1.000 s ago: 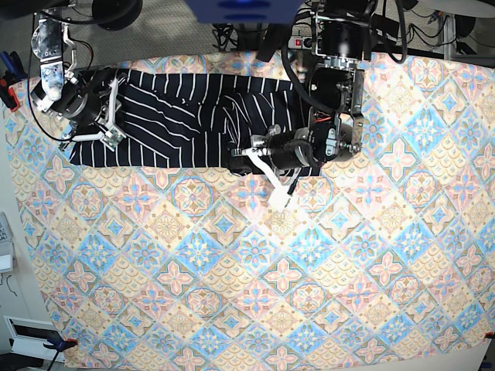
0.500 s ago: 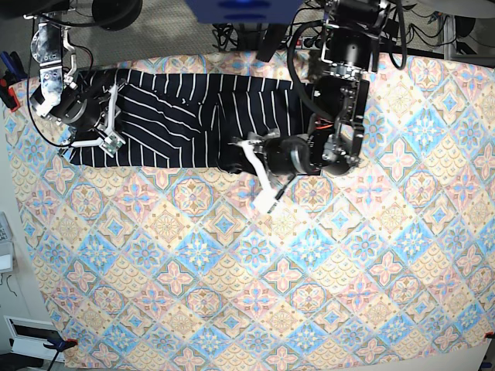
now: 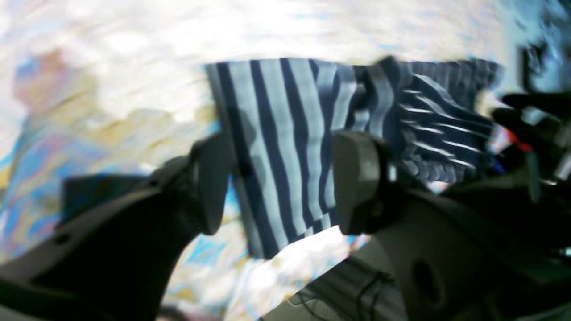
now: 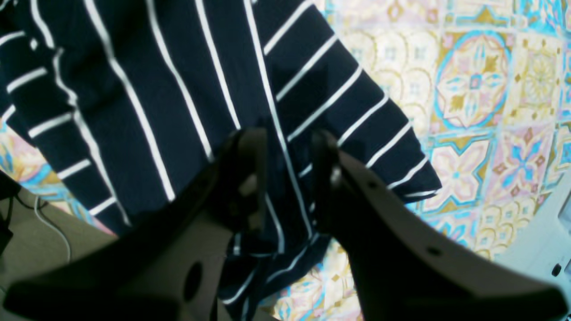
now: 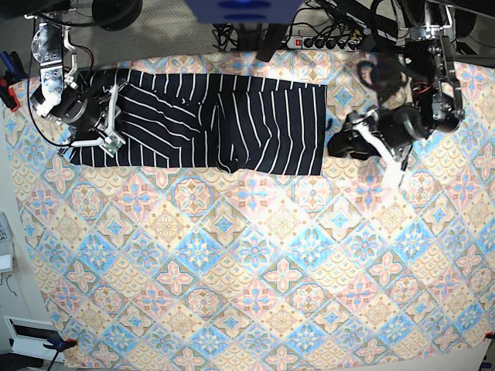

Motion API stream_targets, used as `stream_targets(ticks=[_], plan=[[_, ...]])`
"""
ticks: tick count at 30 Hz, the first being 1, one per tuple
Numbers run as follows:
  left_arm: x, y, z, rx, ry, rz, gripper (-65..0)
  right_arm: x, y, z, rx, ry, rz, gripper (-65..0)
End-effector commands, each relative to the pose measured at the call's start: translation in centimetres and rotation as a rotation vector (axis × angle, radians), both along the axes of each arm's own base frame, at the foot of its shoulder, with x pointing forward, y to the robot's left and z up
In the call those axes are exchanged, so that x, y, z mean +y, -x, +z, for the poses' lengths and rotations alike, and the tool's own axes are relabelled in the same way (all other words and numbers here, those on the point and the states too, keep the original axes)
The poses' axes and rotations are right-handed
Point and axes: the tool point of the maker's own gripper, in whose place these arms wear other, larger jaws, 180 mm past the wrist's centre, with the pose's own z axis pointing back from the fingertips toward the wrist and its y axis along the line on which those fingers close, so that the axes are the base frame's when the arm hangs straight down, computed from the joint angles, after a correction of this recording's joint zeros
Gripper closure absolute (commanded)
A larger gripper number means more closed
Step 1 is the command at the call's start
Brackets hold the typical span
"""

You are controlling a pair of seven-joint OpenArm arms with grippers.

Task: Fold the T-shirt properly
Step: 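Release the fabric and move the left gripper back to the strip's end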

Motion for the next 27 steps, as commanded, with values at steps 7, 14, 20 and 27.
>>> stream_targets(ticks=[7, 14, 20, 27], plan=[[1.7, 0.6, -2.3, 0.076, 0.034, 0.069, -32.7, -0.2, -0.5, 0.8, -0.028, 0.001, 0.005, -17.0], [2.5, 1.1, -5.3, 0.141, 0.083, 0.153, -32.7, -0.2, -0.5, 0.8, -0.028, 0.001, 0.005, -17.0], [-0.9, 1.5, -7.5, 0.187, 0.122, 0.087, -32.7, -0.2, -0.5, 0.7, -0.028, 0.0, 0.004, -17.0], [-3.5, 1.5, -9.4, 0.216, 0.155, 0.055, -32.7, -0.2, -0.6, 0.8, -0.03, 0.0, 0.003, -17.0]])
